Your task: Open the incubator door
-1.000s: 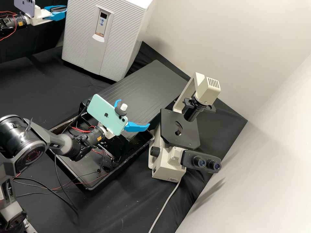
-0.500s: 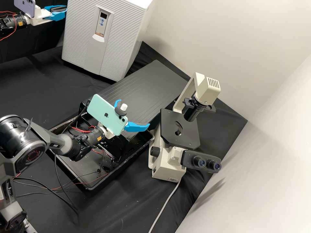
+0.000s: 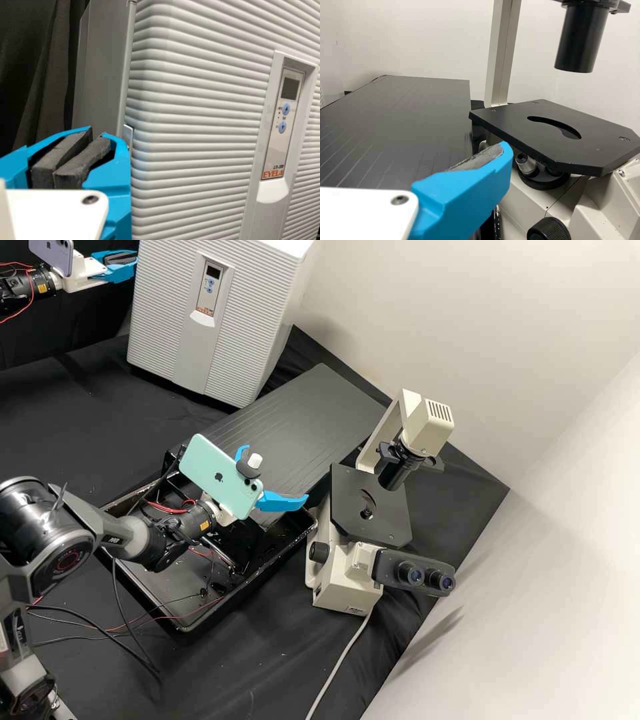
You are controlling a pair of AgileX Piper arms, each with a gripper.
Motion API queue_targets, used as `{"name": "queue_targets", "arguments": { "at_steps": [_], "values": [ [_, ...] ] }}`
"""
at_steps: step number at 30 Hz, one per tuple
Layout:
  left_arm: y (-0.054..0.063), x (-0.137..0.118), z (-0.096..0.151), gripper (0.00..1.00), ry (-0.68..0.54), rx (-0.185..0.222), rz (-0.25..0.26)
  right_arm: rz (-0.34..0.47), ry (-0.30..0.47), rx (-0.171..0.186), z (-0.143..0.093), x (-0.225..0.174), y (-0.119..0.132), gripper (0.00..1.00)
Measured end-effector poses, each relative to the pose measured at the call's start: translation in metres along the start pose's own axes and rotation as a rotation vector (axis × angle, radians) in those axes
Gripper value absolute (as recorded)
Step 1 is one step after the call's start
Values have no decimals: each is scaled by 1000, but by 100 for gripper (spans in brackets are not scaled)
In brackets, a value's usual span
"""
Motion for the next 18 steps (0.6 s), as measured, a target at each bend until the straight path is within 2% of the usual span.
{"name": "queue_targets", "arguments": {
  "at_steps": [18],
  "values": [
    [-3, -4, 3, 0, 3, -14, -3, 0, 0, 0, 0, 0, 0, 100]
  ]
}}
